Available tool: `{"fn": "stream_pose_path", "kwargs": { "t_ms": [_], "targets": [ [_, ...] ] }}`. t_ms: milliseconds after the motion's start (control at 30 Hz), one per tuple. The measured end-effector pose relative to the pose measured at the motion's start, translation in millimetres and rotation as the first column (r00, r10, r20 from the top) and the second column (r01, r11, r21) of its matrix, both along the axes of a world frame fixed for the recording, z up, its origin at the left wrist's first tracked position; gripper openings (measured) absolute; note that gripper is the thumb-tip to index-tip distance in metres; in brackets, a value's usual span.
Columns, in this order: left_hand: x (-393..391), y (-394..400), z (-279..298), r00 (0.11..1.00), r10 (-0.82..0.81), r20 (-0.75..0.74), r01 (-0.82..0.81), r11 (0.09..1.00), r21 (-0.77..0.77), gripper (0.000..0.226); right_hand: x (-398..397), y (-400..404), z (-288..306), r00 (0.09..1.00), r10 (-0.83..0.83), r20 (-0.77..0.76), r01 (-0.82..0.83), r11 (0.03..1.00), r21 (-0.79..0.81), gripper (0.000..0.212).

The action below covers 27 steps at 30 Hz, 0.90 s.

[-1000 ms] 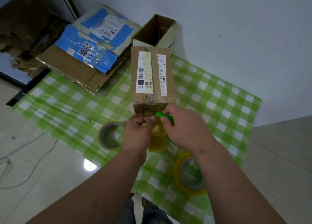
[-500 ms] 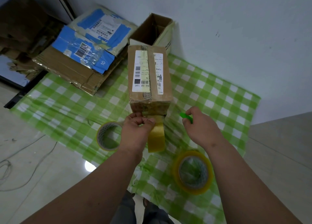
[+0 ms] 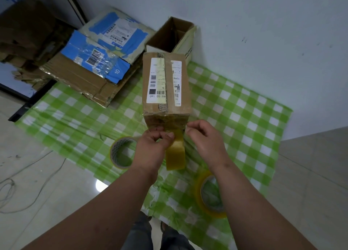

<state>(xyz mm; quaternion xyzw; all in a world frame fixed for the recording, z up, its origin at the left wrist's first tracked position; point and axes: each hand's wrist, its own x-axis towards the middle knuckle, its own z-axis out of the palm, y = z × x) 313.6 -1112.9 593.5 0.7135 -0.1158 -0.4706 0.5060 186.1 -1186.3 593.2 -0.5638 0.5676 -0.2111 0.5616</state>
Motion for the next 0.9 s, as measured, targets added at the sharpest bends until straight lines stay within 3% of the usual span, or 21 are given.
{"fn": "stream_pose_path", "kwargs": {
  "t_ms": [100, 233, 400, 500, 567, 667, 767, 900],
  "targets": [
    [1.8, 3.8, 5.0, 0.991, -0.088, 0.100, 0.088, 0.996, 0.002, 0.017, 3.4, 3.5, -0.9, 0.997, -0.072, -0.020, 0.070, 0.993, -0.096, 0.026],
    [5.1, 12.3, 9.7, 0.938, -0.235, 0.253, 0.242, 0.970, 0.005, 0.022, 9.3, -0.3, 3.1, 0.988, 0.040, -0.148, -0.086, 0.945, -0.317, 0.079],
    [14.2, 18.0, 19.7, 0.800, -0.343, 0.493, 0.375, 0.926, 0.037, 0.020, 20.2, -17.3, 7.5, 0.921, 0.137, -0.365, -0.312, 0.822, -0.477, 0.088],
    [20.2, 18.2, 25.3, 0.639, -0.266, 0.722, 0.382, 0.924, 0.003, 0.008, 22.8, -20.0, 11.6, 0.931, 0.125, -0.342, -0.304, 0.784, -0.541, 0.100],
    [25.1, 18.1, 28.9, 0.503, -0.217, 0.837, 0.383, 0.924, 0.010, 0.008, 25.4, -22.4, 14.9, 0.923, 0.156, -0.351, -0.346, 0.732, -0.587, 0.098],
    [30.7, 18.4, 30.6, 0.426, -0.173, 0.888, 0.381, 0.925, -0.002, 0.019, 26.7, -27.3, 16.5, 0.870, 0.204, -0.449, -0.454, 0.685, -0.569, 0.082],
    [33.6, 17.2, 27.4, 0.452, -0.184, 0.873, 0.394, 0.919, -0.010, 0.011, 24.0, -27.0, 14.2, 0.865, 0.229, -0.447, -0.463, 0.708, -0.533, 0.068],
    [36.5, 18.9, 23.7, 0.518, -0.288, 0.805, 0.490, 0.872, -0.004, 0.007, 22.0, -24.8, 11.9, 0.878, 0.245, -0.412, -0.443, 0.743, -0.502, 0.073]
  ]
}}
